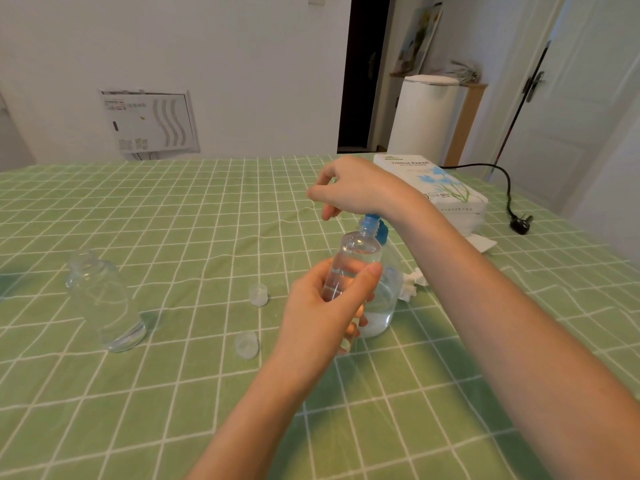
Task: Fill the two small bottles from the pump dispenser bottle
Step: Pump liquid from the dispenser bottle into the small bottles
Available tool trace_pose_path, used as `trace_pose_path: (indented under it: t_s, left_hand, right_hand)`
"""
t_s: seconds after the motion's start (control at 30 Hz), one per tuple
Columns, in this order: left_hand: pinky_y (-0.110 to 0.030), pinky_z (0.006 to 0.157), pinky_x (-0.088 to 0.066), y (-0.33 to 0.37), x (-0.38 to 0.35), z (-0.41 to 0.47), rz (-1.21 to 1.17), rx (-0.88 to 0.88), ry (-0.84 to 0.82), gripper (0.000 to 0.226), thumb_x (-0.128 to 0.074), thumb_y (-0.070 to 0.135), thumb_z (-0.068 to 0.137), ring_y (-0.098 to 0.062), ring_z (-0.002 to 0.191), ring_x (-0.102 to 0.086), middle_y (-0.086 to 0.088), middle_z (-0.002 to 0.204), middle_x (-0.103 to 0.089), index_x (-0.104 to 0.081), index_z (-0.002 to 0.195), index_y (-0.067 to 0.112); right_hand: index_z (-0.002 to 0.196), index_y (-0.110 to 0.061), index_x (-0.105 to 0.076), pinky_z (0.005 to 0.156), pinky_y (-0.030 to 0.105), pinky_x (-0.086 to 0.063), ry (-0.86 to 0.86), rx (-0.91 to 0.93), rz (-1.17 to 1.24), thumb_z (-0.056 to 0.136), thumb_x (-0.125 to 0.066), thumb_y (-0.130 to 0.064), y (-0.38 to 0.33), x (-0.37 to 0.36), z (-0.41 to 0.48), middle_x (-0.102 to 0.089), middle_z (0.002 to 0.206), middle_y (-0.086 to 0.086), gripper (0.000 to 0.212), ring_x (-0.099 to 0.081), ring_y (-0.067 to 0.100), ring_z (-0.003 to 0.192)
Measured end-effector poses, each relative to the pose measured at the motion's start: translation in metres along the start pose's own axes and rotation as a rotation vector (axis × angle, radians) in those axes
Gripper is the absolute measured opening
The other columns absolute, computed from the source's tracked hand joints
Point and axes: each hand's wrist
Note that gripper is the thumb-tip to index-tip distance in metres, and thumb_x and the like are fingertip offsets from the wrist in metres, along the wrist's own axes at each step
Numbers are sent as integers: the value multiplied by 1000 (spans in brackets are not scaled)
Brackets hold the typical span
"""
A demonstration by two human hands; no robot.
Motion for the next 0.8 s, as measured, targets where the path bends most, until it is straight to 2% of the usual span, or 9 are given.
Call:
trace_pose_path:
  t_s: [0.17,0.37,0.57,0.63,0.73,0.8]
  left_hand:
    - [-17,40,-41,1,0,0,13,3,-3,24,-65,39,77,-6,45,-52,1,63,-61,-67,88,18]
    - [-18,39,-40,1,1,2,5,-2,1,21,-66,43,75,-7,45,-52,3,60,-60,-67,82,23]
    - [-16,40,-41,0,1,2,-6,-9,-3,21,-66,40,75,-6,45,-53,0,62,-60,-67,84,21]
    - [-16,40,-40,0,1,2,-8,-10,-5,23,-66,42,74,-6,44,-52,0,62,-60,-67,84,21]
    - [-16,40,-40,-1,0,1,-4,-5,0,28,-66,43,72,-6,44,-52,0,61,-59,-66,86,19]
    - [-16,40,-40,-1,0,1,-9,-2,-1,23,-65,37,76,-5,44,-52,0,61,-58,-66,86,16]
  right_hand:
    - [103,-7,-66,74,28,-49,12,9,-8,91,-51,-27,-1,3,-1,-72,77,-1,27,-68,22,94]
    - [105,-9,-64,81,32,-53,6,22,-55,91,-50,-25,-6,8,1,-72,77,-1,25,-68,23,94]
    - [105,-8,-65,64,22,-45,8,13,-23,91,-51,-27,-4,6,1,-73,79,0,28,-68,21,95]
    - [105,-7,-65,66,24,-46,11,10,-17,91,-51,-27,-4,5,2,-73,78,-1,29,-68,22,95]
    - [105,-4,-66,78,29,-50,1,3,-13,91,-51,-27,-2,2,0,-73,78,-1,31,-68,23,96]
    - [106,-3,-66,71,26,-48,-4,-2,-5,91,-51,-27,-1,0,-1,-73,78,-1,33,-68,23,96]
Point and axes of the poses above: each hand's wrist, its own z-axis towards the middle knuckle, its own x-axis out of the back of the hand, y = z × x
